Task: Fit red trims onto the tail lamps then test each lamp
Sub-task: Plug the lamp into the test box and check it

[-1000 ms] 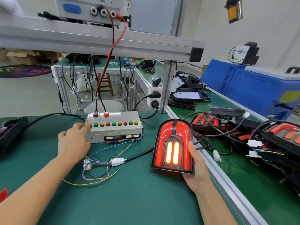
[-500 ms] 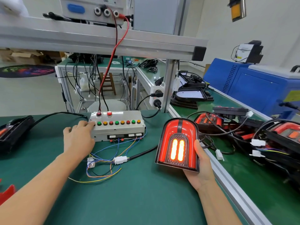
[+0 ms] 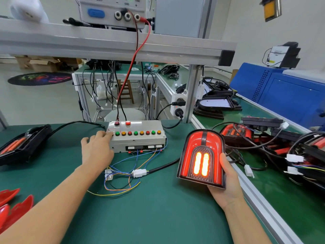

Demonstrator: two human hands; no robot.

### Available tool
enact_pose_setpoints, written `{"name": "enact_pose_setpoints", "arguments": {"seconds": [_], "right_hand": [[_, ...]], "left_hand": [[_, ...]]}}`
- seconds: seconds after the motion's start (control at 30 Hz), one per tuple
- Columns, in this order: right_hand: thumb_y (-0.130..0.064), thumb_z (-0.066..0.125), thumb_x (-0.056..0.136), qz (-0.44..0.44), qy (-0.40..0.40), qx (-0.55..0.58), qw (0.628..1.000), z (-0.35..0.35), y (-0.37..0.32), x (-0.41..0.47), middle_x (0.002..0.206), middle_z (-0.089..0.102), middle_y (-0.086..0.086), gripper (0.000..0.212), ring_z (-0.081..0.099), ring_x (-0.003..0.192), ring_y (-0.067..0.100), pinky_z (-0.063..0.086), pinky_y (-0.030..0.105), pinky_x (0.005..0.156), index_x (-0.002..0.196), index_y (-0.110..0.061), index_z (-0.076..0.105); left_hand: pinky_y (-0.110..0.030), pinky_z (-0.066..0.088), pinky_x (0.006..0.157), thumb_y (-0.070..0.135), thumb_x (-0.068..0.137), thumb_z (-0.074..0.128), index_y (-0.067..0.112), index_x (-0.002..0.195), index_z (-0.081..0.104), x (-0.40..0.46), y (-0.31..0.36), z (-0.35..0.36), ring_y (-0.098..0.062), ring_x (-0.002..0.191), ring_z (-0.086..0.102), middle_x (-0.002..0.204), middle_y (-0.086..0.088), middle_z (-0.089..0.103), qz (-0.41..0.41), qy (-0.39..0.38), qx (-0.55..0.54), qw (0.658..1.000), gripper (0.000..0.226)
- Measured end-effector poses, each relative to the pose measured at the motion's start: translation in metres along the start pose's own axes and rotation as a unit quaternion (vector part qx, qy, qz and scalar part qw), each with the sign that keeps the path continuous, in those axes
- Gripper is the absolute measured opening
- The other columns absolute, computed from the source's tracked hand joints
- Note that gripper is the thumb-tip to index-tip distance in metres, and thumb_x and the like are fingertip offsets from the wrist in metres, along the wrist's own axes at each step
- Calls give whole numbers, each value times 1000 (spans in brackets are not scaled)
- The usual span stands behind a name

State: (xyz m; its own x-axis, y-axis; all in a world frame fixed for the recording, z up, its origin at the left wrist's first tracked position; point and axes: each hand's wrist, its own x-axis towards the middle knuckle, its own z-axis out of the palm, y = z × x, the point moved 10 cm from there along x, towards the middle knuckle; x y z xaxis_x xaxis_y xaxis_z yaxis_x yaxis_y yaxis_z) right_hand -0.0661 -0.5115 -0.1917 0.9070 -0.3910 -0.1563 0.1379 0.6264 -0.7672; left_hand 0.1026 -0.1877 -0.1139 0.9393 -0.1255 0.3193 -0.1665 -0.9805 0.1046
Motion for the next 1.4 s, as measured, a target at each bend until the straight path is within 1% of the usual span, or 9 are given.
{"name": "enact_pose_setpoints", "arguments": {"seconds": [0.4, 0.5, 0.57, 0.67, 0.77, 0.83, 0.9, 1.1, 1.4], "right_hand": [[-47, 62, 79, -4, -1, -10, 1000, 4, -2, -2, 113, 72, 10, 45, 71, 97, 26, 53, 46, 79, 114, -19, 69], [-47, 62, 82, -6, -14, 2, 1000, 3, -3, 0, 113, 72, 10, 37, 71, 98, 25, 57, 41, 72, 105, -21, 75], [-47, 60, 83, 0, -17, 7, 1000, 4, -1, 0, 112, 72, 8, 33, 72, 96, 23, 60, 36, 64, 98, -25, 78], [-48, 57, 84, 7, -30, 10, 999, 7, 2, 3, 115, 71, 9, 34, 71, 99, 23, 60, 36, 66, 101, -26, 77], [-48, 56, 84, 8, -34, 8, 999, 10, 1, 2, 116, 71, 8, 35, 71, 100, 22, 60, 36, 66, 101, -26, 77], [-48, 55, 86, 5, -34, 5, 999, 11, 1, 1, 116, 71, 8, 35, 70, 101, 23, 60, 36, 67, 103, -26, 76], [-48, 55, 86, 0, -38, 4, 999, 11, 0, 1, 119, 69, 9, 36, 69, 104, 24, 60, 36, 68, 107, -26, 74], [-50, 55, 84, 12, -43, 1, 999, 8, 1, 1, 119, 70, 9, 37, 69, 103, 24, 60, 37, 67, 107, -29, 74], [-49, 53, 86, 9, -45, 6, 999, 12, 0, 0, 118, 70, 9, 36, 70, 102, 24, 60, 35, 65, 107, -28, 74]], "left_hand": [[-39, 21, 105, 9, 80, 54, 25, 143, 37, 0, -2, 5, -24, 119, 48, 139, -2, 44, -8, 9, 8, 1000, 67], [-40, 20, 108, 12, 82, 52, 26, 144, 36, -2, 2, 3, -22, 122, 45, 140, 0, 42, -10, -1, 11, 1000, 66], [-44, 17, 111, 14, 83, 51, 25, 144, 34, -4, 4, -1, -23, 129, 37, 144, -1, 38, -18, -7, 11, 1000, 64], [-53, 6, 114, 16, 84, 51, 24, 148, 21, -7, 14, -3, -24, 143, 11, 157, -2, 13, -25, -7, 8, 1000, 71], [-57, -4, 113, 33, 91, 46, 33, 151, 8, -14, 48, -1, -23, 146, -6, 160, 2, -3, 11, 6, -49, 999, 71], [-56, -12, 111, 56, 91, 37, 40, 150, 7, -17, 75, 7, -25, 146, -13, 160, 2, -10, 32, -16, -90, 995, 68], [-56, -16, 110, 67, 88, 32, 42, 149, 7, -18, 99, 18, -28, 145, -17, 160, -1, -13, 39, -50, -107, 992, 70], [-59, -23, 105, 65, 91, 28, 38, 151, 8, -14, 132, 33, -37, 143, -19, 159, -9, -11, 27, -85, -91, 992, 68], [-66, -19, 103, 76, 82, 31, 40, 150, 6, -7, 111, 35, -49, 139, -18, 158, -13, -17, -25, -93, -47, 994, 81]]}}
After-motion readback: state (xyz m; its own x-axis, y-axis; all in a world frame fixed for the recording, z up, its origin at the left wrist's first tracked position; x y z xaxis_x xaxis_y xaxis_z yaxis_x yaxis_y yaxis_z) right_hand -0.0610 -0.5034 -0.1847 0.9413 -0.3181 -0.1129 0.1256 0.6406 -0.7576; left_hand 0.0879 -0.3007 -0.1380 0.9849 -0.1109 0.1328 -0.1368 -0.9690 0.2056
